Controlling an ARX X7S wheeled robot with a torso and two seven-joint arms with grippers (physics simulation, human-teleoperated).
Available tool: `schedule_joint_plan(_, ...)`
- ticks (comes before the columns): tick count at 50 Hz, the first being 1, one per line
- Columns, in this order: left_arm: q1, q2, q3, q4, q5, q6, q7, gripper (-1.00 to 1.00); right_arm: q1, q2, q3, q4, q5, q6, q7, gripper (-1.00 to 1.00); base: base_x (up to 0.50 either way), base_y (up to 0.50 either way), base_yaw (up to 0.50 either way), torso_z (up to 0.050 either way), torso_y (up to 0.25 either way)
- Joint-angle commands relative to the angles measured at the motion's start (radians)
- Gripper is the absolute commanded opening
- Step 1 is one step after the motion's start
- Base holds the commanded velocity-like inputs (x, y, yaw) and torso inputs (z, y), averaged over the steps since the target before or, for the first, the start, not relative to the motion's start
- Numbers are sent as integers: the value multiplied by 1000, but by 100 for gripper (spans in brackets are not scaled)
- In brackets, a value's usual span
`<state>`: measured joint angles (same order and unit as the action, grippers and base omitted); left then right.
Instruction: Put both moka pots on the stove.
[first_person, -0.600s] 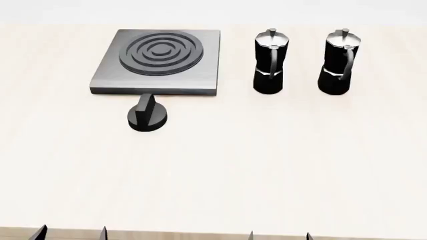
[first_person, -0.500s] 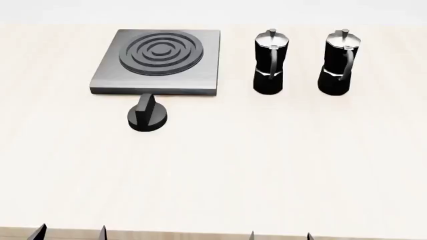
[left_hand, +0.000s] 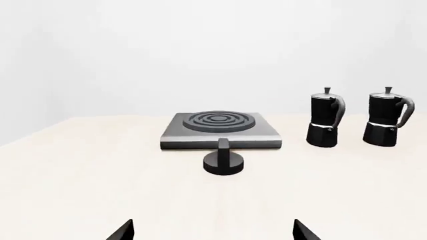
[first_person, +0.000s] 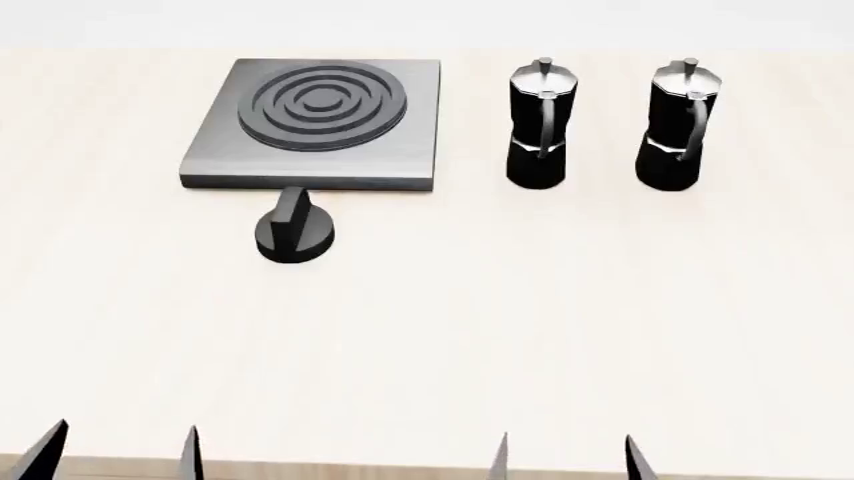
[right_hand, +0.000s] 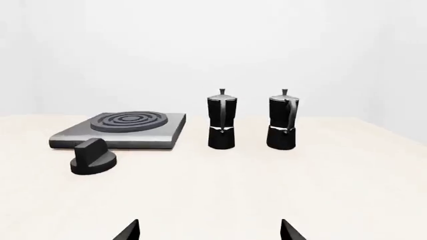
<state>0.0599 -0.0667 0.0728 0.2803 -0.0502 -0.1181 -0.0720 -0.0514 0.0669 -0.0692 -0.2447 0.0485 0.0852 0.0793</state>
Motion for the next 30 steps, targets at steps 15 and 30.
schedule_joint_plan(15,111,-61,21,569,-35,-186,-65,100,-107,63,-49,-571,6,193,61,100,0,0,0,0,0)
schedule_joint_plan(30,113,-77,27,602,-39,-184,-93,100,-106,82,-68,-579,20,180,69,100,0,0,0,0,0)
